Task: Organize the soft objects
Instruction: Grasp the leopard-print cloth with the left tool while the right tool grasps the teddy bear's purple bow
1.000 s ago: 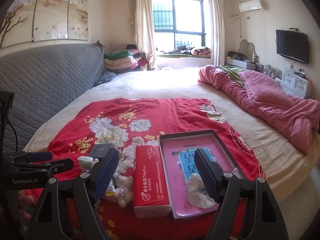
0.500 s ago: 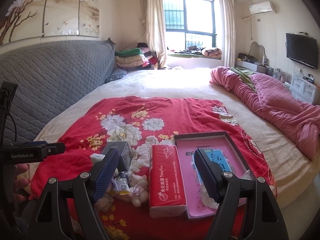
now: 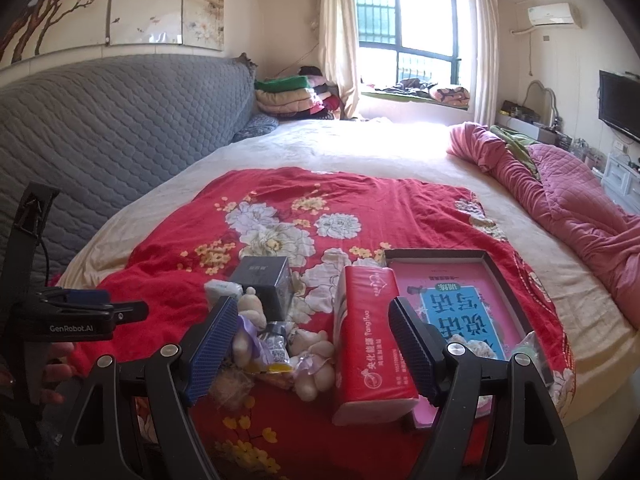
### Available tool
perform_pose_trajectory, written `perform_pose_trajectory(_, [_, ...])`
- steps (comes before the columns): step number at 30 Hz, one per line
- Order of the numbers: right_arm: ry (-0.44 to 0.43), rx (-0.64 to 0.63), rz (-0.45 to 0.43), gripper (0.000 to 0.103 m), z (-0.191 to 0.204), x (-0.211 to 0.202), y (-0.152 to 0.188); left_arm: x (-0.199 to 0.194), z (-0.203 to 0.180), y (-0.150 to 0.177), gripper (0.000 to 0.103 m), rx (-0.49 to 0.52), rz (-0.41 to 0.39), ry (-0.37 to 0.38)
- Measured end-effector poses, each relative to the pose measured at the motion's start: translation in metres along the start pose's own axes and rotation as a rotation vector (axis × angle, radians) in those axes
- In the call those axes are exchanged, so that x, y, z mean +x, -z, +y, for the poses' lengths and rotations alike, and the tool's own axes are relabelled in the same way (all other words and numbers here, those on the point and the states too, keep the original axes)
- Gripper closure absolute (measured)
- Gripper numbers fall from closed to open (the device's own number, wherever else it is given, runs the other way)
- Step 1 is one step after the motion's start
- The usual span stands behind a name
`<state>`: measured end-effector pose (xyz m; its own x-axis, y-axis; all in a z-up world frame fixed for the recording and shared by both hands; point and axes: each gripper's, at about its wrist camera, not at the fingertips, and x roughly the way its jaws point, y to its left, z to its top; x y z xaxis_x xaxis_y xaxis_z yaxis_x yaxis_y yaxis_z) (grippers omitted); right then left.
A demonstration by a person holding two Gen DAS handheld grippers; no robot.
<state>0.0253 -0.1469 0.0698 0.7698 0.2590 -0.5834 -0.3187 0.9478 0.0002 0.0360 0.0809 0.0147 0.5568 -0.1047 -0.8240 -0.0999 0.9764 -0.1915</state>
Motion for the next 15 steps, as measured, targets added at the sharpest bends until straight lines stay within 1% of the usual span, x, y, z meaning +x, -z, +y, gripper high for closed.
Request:
perform_pose_trajectory(3, [-0.014,-0.009,0.026,0.024,0.007,0.011,0.006,0.015,-0.001,0.006,0.023,0.02,0.028,-0.006])
perform_pose_trajectory(6, [-0.023,-0.027,0.054,0.024,0.014,0.023,0.013,0.029,-0.005,0.011,0.023,0.051,0.048,0.008])
perform_pose_trajectory(12, [-0.044,-0.05,0.108,0.024,0.023,0.046,0.023,0.056,-0.015,0.009,0.023,0.093,0.089,0.022])
perform_pose_trajectory(15, [-0.047,-0.057,0.119,0.024,0.025,0.054,0.025,0.067,-0.016,0.006,0.023,0.106,0.099,0.028])
